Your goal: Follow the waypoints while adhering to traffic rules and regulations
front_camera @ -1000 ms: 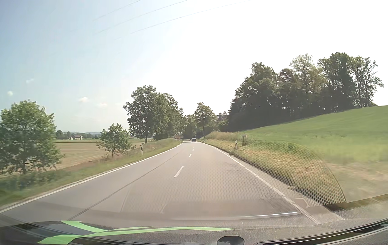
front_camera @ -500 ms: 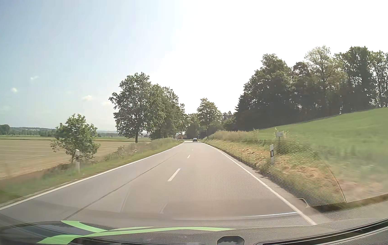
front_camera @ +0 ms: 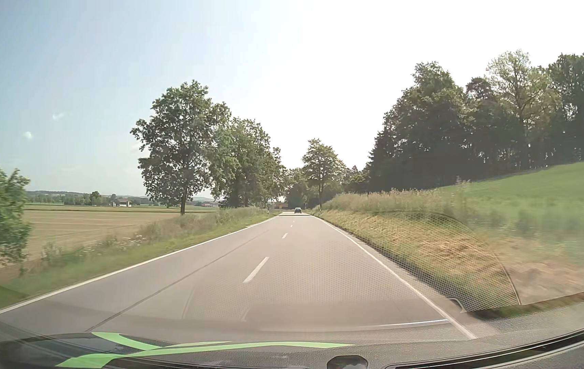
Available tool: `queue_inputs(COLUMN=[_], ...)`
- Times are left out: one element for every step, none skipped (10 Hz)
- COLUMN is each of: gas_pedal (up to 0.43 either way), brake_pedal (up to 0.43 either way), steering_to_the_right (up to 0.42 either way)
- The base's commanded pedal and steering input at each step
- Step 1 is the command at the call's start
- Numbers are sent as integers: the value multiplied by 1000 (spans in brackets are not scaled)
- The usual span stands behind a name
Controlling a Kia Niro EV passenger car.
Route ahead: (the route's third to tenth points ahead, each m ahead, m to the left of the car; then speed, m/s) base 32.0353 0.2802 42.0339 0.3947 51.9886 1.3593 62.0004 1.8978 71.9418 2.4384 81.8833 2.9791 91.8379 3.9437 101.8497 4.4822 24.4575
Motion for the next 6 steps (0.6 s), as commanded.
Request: queue_inputs(gas_pedal=[138, 157, 169, 169, 177, 177], brake_pedal=[0, 0, 0, 0, 0, 0], steering_to_the_right=[-11, -10, -10, -9, -9, -9])
